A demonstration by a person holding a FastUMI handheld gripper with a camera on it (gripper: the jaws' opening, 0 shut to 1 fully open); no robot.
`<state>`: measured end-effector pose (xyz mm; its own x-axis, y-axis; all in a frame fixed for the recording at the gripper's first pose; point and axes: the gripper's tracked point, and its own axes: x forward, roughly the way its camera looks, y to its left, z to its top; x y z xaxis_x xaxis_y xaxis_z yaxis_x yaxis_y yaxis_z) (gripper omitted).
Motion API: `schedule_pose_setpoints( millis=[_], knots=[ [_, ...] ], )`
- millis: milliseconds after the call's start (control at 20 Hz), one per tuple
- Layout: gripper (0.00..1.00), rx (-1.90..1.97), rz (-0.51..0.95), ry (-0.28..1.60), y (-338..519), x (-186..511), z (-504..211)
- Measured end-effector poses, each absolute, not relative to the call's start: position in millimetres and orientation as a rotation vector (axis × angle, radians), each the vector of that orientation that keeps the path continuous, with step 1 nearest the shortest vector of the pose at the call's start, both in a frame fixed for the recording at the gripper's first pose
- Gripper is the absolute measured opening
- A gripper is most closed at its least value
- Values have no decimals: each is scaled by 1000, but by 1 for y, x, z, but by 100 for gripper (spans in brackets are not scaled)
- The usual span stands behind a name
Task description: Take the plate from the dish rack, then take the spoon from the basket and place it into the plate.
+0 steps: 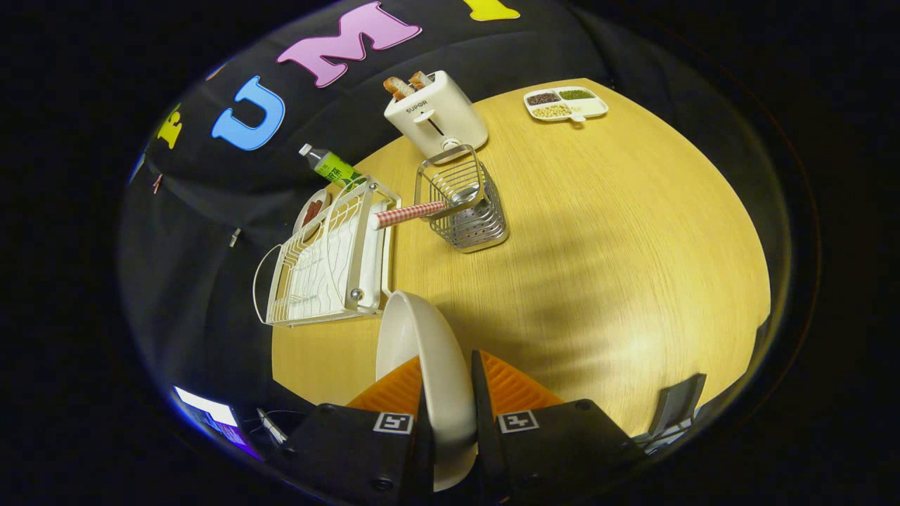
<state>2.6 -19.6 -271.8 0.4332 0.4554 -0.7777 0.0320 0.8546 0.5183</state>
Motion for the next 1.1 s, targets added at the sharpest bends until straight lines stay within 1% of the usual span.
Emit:
schedule_pose_setpoints(
  millis=[100,300,500,650,700,750,800,850,1100],
  knots=[
    [29,459,298,1127,-26,6,-291],
    [29,515,355,1144,-27,18,-308],
    [38,465,338,1154,-38,22,-325],
    [54,366,321,1096,-52,27,-330],
    [68,343,322,1065,-54,29,-330],
    [84,333,325,1035,-55,31,-324],
    [87,326,327,1001,-54,35,-318],
    [98,318,332,964,-54,40,-311],
    [99,191,389,764,-49,67,-270]
  ],
)
